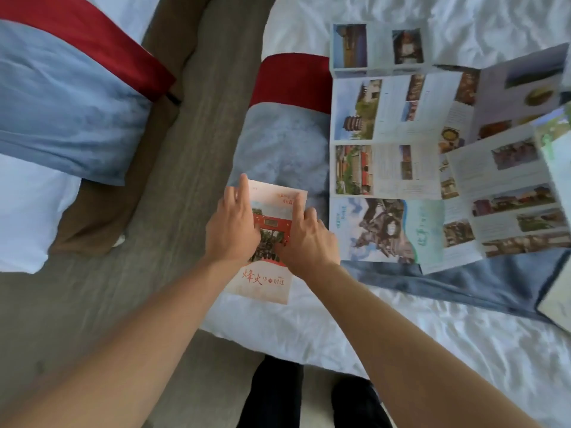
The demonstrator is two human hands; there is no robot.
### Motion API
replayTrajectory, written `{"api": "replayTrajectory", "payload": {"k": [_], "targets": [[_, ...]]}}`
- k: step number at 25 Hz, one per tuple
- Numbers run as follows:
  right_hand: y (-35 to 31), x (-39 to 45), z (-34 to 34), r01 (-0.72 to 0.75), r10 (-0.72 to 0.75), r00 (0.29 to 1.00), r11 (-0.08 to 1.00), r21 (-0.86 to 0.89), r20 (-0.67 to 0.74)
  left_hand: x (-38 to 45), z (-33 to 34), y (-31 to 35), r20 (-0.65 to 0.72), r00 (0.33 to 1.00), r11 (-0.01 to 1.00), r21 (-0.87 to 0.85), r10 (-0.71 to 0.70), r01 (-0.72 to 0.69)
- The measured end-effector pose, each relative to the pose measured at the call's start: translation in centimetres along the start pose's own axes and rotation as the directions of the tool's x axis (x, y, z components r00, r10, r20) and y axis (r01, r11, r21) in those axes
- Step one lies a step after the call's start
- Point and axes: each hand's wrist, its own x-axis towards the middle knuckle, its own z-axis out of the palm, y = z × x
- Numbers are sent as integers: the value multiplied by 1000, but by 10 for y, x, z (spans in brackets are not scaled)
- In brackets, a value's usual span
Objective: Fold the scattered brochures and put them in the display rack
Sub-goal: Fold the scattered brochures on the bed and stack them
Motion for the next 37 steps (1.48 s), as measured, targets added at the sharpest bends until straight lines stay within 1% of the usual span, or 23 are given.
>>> {"api": "replayTrajectory", "payload": {"k": [5, 8, 11, 16, 19, 22, 24, 27, 30, 34, 37], "targets": [[-1, 16, 12, 18, -9, 996, 995, -96, 91, 10, 19, -21, 117, 991, 997, 41, 61, -66], [-2, 15, 7, 22, -12, 995, 995, -99, 100, 16, 17, -21, 136, 987, 994, 52, 84, -91], [2, 15, -17, 32, -29, 999, 995, -94, 25, 28, 5, -9, 130, 982, 987, 75, 134, -144], [48, 16, -87, -25, 8, 994, 987, -158, -110, 54, -23, 66, 86, 966, 965, 82, 242, -249], [84, 22, -125, -50, 30, 988, 991, -124, -154, 70, -31, 117, 95, 955, 954, 75, 282, -289], [118, 33, -151, -66, 48, 976, 995, -75, -214, 89, -35, 157, 60, 946, 946, 36, 320, -322], [136, 43, -161, -70, 58, 975, 996, -50, -216, 107, -37, 176, 24, 934, 934, 34, 356, -356], [160, 63, -172, -76, 64, 969, 996, -43, -240, 141, -43, 196, -57, 922, 923, 35, 384, -383], [174, 84, -183, -92, 77, 954, 995, -40, -290, 168, -49, 208, -104, 896, 900, 111, 432, -422], [181, 111, -196, -102, 65, 939, 991, -91, -339, 192, -46, 216, -103, 870, 872, 156, 482, -464], [175, 127, -207, -53, 1, 942, 988, -147, -335, 194, -42, 216, -54, 876, 873, 136, 479, -469]]}}
